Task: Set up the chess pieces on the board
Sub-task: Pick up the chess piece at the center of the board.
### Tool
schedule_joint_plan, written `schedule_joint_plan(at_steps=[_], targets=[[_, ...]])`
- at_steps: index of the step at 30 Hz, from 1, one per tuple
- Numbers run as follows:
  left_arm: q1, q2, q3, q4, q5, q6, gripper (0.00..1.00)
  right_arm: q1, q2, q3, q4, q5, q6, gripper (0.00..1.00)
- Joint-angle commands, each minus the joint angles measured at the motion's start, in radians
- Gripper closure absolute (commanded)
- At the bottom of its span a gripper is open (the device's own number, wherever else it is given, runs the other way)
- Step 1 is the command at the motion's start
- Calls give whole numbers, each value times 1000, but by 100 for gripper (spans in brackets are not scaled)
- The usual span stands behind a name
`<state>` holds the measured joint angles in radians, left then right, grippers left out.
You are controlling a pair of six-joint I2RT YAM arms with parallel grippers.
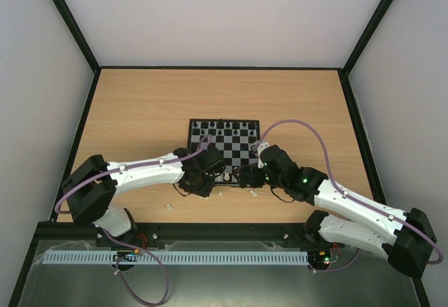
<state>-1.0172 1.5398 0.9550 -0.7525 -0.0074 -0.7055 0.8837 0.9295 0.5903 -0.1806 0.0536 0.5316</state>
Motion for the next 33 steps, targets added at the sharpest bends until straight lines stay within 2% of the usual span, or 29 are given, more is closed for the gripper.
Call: schedule_joint_plan(at_steps=[1, 33], targets=[[-16, 26, 25, -14, -18, -12, 69, 3, 2, -7, 0, 6, -3, 1], [-40, 65, -32, 16, -23, -43, 75, 2, 21, -2, 3, -4, -7, 1]])
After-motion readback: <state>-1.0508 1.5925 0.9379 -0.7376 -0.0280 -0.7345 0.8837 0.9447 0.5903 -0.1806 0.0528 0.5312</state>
